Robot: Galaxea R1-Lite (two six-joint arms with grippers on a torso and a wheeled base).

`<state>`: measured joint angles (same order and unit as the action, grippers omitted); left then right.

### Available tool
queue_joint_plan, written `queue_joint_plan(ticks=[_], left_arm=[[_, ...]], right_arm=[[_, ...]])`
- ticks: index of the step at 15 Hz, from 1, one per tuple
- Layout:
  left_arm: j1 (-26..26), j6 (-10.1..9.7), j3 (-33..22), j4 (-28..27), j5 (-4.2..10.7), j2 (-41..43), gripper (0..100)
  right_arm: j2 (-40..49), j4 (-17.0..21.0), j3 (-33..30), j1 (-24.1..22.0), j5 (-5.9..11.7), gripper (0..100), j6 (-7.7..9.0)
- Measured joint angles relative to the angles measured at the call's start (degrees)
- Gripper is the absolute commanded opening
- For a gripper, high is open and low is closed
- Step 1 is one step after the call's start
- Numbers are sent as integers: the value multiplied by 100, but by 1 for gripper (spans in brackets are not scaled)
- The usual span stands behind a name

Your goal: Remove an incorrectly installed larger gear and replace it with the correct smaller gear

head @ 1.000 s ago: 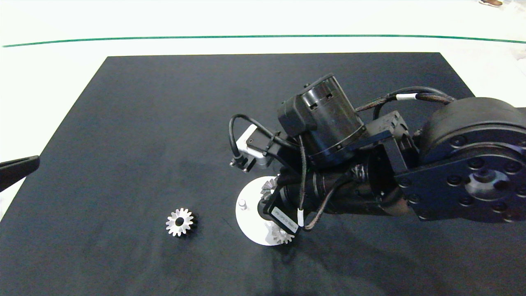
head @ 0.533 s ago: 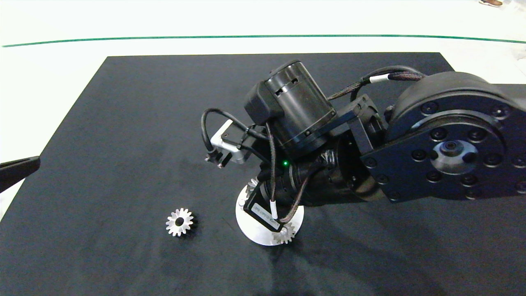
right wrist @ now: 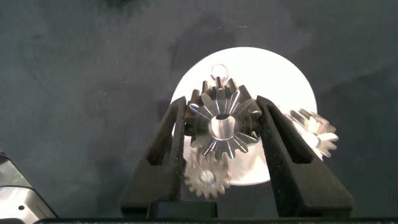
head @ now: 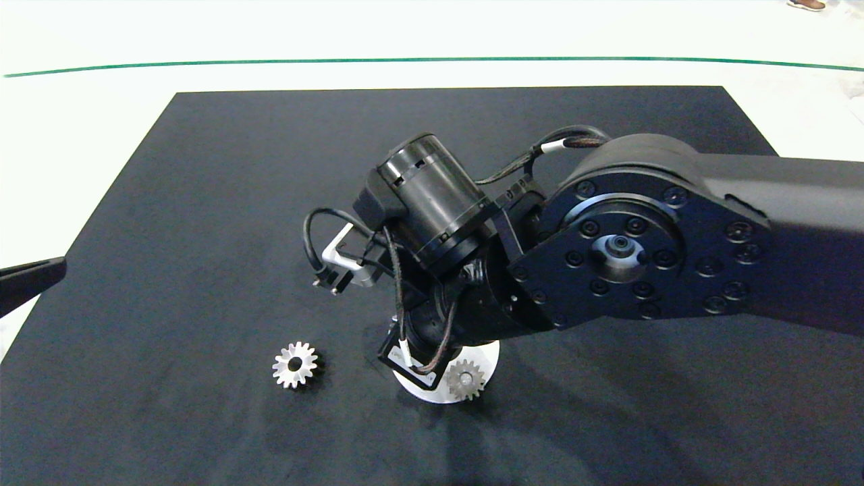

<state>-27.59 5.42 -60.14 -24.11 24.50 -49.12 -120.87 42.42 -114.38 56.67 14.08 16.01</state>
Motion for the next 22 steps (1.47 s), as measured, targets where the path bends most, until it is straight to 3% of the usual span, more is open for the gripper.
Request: queue_joint_plan(ticks=[13,19,22], left_arm=[[0,66,2,0,2,59,100],[0,74,2,0,2,66,100],[0,79,9,0,0,67,100]], right_arm=[[-383,-6,-22,-32,-22,25,-127],[-346,-6,-22,0,-13,25,-377],[-330,-20,-22,35,17,25,-389]])
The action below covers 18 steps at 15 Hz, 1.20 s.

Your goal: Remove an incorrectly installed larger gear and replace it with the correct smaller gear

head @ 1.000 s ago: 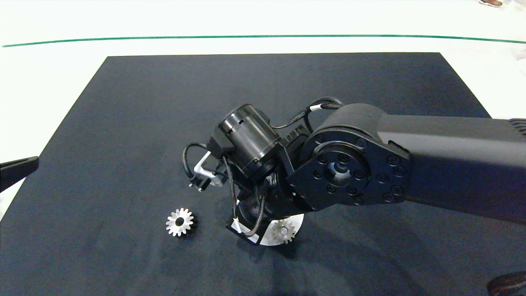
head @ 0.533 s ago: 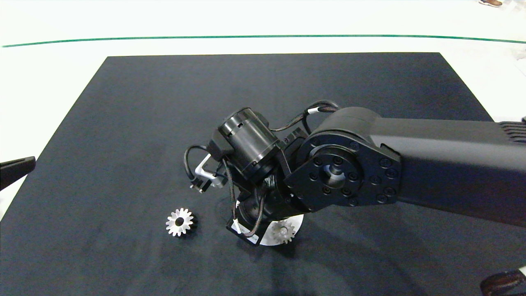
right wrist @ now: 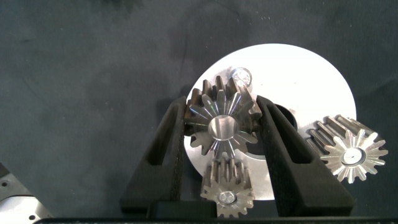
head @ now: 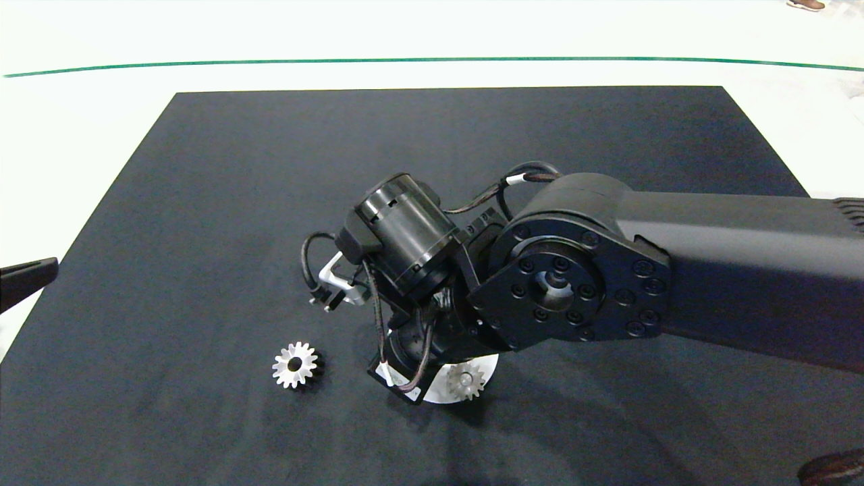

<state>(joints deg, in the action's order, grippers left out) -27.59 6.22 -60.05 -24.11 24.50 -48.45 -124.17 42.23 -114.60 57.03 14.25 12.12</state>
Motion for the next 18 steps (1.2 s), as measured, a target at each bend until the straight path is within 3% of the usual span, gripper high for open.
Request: queue_joint_plan(ticks=[18], left_arm=[[0,43,11,-9,-6,10,100]], right_arm=[[-35,-127,0,-127,-9,25,-7]])
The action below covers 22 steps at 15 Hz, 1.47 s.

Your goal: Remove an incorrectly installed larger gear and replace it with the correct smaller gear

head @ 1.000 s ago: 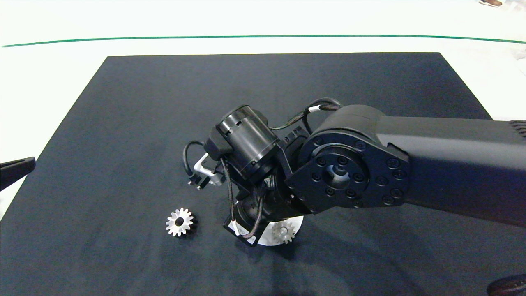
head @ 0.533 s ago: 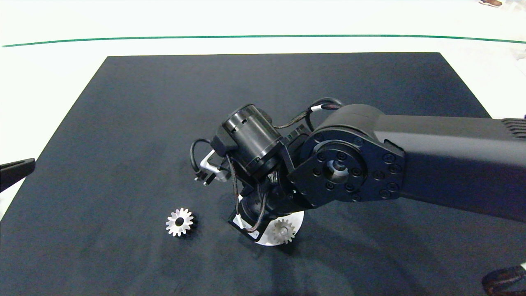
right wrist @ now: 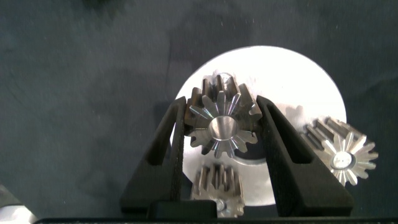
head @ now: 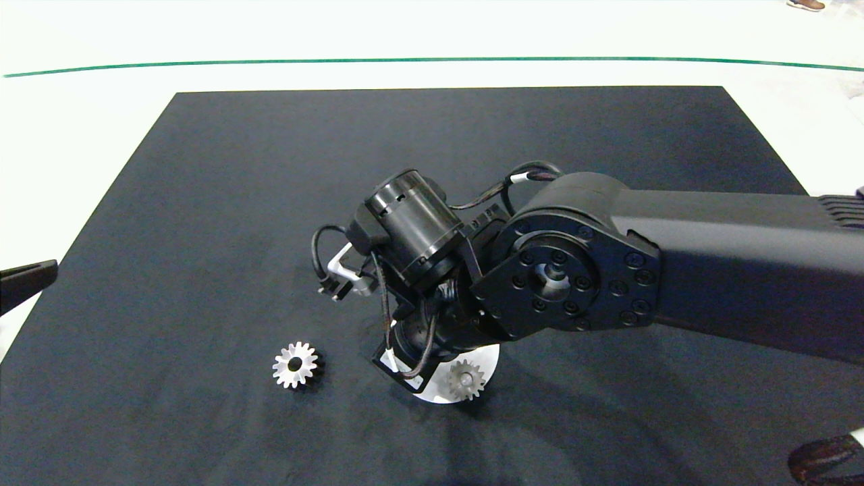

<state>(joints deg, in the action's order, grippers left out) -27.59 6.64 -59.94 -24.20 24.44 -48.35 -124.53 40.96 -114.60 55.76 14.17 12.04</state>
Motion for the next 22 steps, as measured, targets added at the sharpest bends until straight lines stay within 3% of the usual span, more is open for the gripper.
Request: queue_joint_plan(ticks=[4,6,22], left_arm=[[0,27,0,-2,0,20,100],[-5,35,5,0,0,33,100],[-11,43,11,-2,0,45,100]], right_arm=[[33,-41,0,22,0,25,-124],[35,-244,0,28,0,25,-138],[-98,-579,0,20,0,25,-152]])
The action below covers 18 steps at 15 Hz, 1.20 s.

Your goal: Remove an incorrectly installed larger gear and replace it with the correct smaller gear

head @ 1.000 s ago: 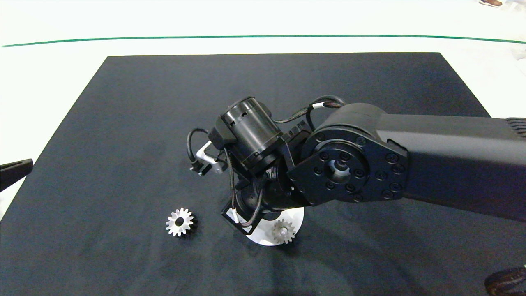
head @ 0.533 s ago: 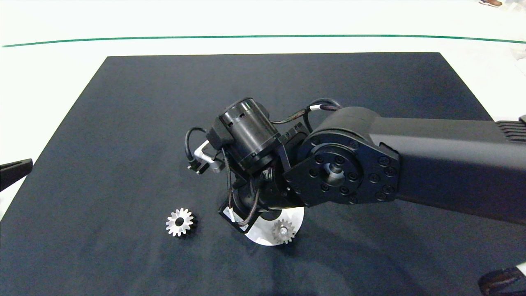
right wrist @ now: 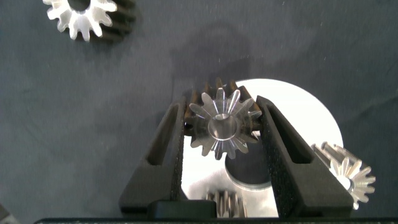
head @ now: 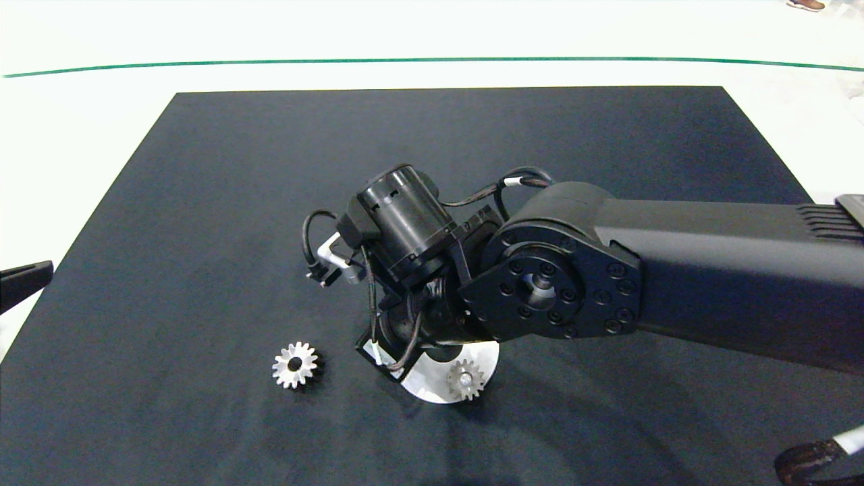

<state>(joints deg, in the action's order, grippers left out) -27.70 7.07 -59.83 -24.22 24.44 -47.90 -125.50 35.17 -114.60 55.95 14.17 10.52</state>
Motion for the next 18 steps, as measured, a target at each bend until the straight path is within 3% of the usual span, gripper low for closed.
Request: queue_joint_plan(ticks=[18], left_arm=[[0,1,24,0,2,2,100]], right_arm=[[119,-9,0,7,9,25,-20]])
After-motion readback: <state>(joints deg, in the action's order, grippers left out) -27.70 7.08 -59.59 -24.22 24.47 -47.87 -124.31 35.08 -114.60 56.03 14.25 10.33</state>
